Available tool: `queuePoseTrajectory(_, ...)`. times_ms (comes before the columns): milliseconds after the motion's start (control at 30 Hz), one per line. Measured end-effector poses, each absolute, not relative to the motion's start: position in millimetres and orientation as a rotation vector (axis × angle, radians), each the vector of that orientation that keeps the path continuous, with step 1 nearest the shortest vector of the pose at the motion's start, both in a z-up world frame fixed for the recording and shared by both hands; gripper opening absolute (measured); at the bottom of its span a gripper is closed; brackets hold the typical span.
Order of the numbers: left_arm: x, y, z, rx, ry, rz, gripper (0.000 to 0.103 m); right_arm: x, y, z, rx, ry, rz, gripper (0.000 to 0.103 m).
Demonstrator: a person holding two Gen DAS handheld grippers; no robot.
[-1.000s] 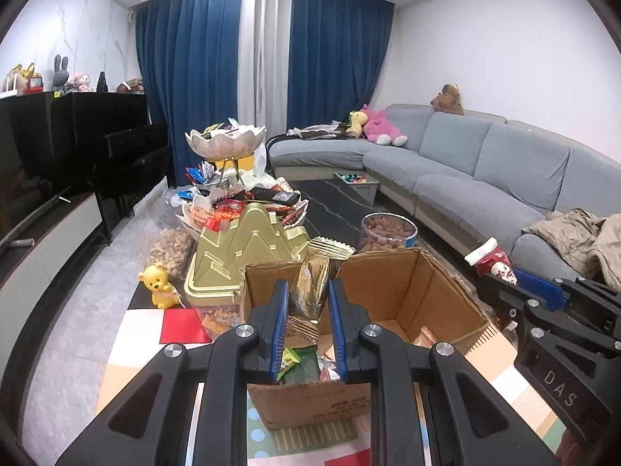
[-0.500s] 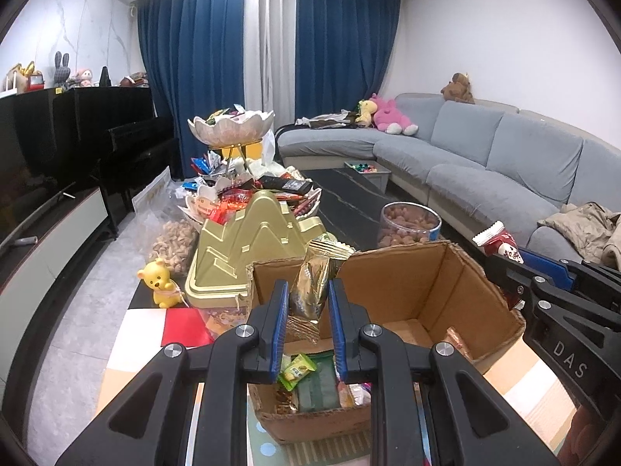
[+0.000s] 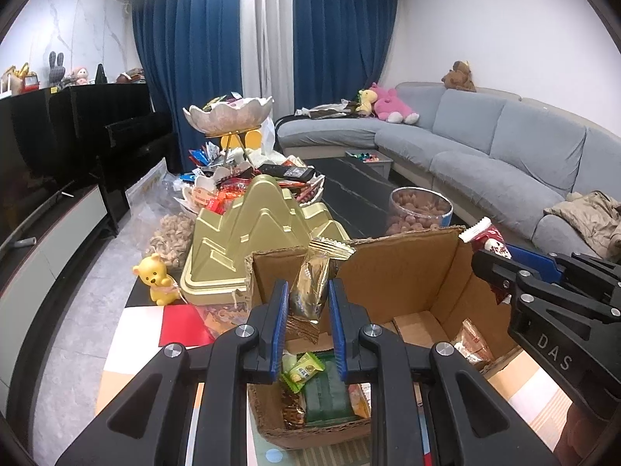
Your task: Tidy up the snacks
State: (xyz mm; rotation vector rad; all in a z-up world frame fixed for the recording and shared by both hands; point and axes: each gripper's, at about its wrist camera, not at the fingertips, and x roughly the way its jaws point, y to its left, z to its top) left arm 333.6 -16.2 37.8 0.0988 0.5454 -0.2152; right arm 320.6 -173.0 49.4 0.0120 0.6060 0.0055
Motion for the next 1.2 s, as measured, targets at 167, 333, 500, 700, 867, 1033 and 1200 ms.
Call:
queuePoseTrajectory(167,336,-16,35,0.096,0.556,-0.224,0.022,323,-172,46,0.007,0.611,0.005,0.023)
queuePoseTrajectory(333,337,-15,35,0.088,0.564,-0.221,0.029,322,-172,47,0.006,0.605,0.012,0.03)
queuePoseTrajectory(500,336,-11,39,0.084,0.55,-0.207,0.045,317,-174,52,0.009,0.568,-0.009,0.061)
queuePoseTrajectory(700,334,-11,41,0.076,0.542,-0.209,0.064,314,-177,57,0.019,0.558,-0.023,0.071)
queuePoseTrajectory(867,333,-13,42,0.076,0.54,-0.206,0.067,312,-179,59,0.02,0.555,-0.027,0.071)
queuePoseTrajectory(1033,329,-12,46,0.069,0.534,-0.197,0.072,308,-179,62,0.013,0.546,-0.028,0.071)
queuePoseTrajectory(1200,322,-13,52,0.065,0.52,-0.18,0.08,298,-180,68,0.006,0.541,-0.038,0.073)
